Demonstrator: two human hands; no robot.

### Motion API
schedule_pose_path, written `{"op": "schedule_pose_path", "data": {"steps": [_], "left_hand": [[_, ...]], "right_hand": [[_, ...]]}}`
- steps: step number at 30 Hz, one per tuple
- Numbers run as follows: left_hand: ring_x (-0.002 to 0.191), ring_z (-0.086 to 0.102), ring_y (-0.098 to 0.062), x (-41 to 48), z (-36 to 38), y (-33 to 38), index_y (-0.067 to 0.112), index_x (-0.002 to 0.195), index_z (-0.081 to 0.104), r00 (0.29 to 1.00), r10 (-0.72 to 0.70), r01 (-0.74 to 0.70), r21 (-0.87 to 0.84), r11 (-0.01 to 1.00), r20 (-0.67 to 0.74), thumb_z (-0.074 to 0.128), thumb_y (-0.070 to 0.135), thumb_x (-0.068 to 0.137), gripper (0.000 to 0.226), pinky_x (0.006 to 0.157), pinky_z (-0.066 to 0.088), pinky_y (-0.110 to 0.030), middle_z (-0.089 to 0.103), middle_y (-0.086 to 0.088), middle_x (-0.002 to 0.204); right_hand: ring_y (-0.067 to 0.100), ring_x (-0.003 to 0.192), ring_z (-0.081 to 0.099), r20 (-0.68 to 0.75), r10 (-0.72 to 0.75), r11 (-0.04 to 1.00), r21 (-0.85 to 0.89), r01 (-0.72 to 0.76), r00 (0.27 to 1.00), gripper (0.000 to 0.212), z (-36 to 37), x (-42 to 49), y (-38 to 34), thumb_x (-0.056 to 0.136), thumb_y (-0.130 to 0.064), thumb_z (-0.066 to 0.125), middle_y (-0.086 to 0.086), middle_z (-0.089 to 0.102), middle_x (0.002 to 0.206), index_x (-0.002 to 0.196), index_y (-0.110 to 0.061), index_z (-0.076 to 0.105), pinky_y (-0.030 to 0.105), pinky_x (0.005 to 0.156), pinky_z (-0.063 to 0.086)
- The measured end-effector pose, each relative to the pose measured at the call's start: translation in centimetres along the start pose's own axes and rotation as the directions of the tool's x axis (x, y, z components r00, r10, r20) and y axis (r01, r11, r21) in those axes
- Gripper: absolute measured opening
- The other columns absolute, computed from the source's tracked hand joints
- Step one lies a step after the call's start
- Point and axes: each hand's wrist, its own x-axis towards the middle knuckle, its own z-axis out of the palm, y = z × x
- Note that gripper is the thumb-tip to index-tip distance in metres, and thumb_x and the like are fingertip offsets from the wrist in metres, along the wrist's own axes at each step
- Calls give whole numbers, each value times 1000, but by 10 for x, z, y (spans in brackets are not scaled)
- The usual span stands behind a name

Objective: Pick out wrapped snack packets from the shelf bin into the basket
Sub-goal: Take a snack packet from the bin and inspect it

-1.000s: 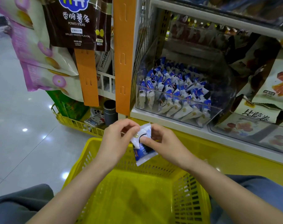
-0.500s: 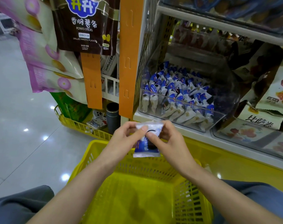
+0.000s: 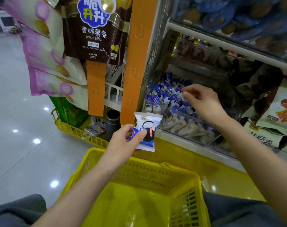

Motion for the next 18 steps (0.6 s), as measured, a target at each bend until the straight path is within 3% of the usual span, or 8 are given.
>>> {"op": "schedule_pose_path", "data": {"steps": [2,6,8,11,13,15,18], "left_hand": [[88,64,4,1,0,2,30,98,59,1000,7,-7,-7,1000,-6,56,26,89,10,64,47,-9,68,10,101],[94,64,-2,3,-1,5,26,103,59,1000,0,-1,-26,1000,-24,56,28,89,14,69,49,-15,68,8,103],[91,65,-1,3,-2,5,28,101,59,1000,-4,3,-37,999,-31,56,28,89,13,68,50,-13,69,8,102],[93,64,-1,4,-3,6,26,104,59,999,-14,13,-34,999,-31,56,28,89,15,73,50,-16,68,8,103],[96,63,-3,3,-2,7,24,108,59,999,-19,19,-23,1000,-28,55,29,90,19,76,49,-18,68,7,105],[100,62,-6,3,-2,7,20,114,58,999,-23,23,-8,1000,-26,54,30,90,26,78,49,-21,67,4,109],[106,60,-11,3,-2,8,17,123,53,999,-39,39,11,999,-25,52,32,91,35,89,51,-31,64,1,114]], "right_hand": [[8,89,56,158,84,992,-108,-68,984,19,2,20,12,91,-24,56,-6,61,99,108,-19,64,18,78,42],[8,91,55,384,125,963,-269,-19,915,29,14,36,31,87,-27,62,-6,59,102,115,-17,62,18,78,39],[8,88,57,396,135,960,-279,-21,908,24,19,40,33,86,-27,65,-4,61,101,109,-18,64,20,79,40],[6,77,58,368,117,960,-279,-10,923,1,25,43,28,85,-22,66,-6,64,85,84,-22,65,22,74,44],[3,71,56,352,99,957,-290,8,931,15,27,44,23,86,-17,64,-9,62,75,72,-24,63,22,70,43],[3,70,55,325,119,950,-311,-13,938,16,29,45,19,89,-17,60,-7,61,75,73,-21,62,24,69,43],[19,78,63,273,173,954,-285,-92,946,12,29,43,14,92,-13,54,6,64,81,83,-11,62,33,75,52]]}}
